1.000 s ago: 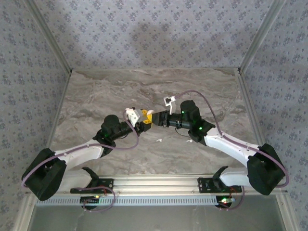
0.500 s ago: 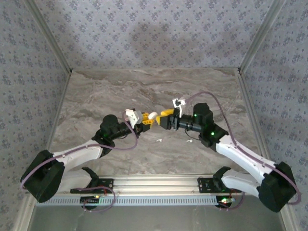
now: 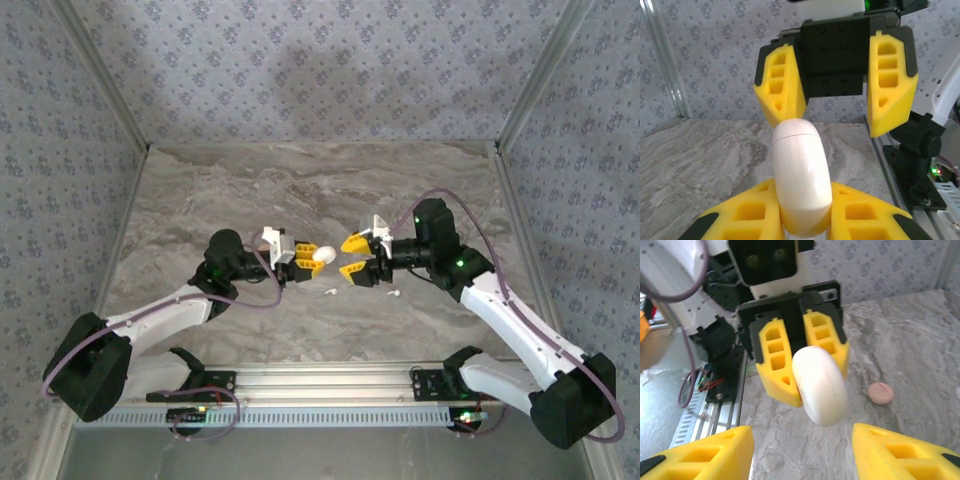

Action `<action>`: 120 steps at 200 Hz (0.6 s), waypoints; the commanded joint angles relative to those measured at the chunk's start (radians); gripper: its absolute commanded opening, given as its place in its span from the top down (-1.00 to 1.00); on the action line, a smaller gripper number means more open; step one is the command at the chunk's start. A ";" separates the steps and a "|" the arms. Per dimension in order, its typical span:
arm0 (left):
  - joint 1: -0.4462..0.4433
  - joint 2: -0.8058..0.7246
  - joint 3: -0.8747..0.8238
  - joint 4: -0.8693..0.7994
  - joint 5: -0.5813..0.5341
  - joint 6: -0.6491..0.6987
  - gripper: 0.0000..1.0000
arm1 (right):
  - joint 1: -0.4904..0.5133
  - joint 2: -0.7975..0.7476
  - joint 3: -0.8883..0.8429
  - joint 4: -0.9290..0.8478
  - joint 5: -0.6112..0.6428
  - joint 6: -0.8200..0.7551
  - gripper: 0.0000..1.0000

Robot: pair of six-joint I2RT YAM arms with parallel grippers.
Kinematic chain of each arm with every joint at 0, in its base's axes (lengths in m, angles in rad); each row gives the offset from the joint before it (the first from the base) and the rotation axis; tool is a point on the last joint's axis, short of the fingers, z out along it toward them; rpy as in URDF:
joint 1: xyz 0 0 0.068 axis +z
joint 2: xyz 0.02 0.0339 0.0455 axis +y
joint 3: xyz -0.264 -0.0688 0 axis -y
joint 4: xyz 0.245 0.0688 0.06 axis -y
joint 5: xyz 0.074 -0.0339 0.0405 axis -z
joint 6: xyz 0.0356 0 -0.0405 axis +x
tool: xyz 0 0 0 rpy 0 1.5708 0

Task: Insert the wireless bluetooth earbuds into the charging case

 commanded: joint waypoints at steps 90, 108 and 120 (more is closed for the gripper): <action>0.003 -0.038 0.042 -0.024 0.097 0.011 0.66 | 0.015 0.179 0.156 -0.117 -0.214 -0.188 0.22; 0.002 -0.043 0.043 -0.025 0.092 0.012 0.66 | 0.020 0.192 0.165 -0.130 -0.219 -0.199 0.30; 0.003 -0.044 0.044 -0.025 0.089 0.008 0.65 | 0.026 0.199 0.168 -0.135 -0.221 -0.205 0.35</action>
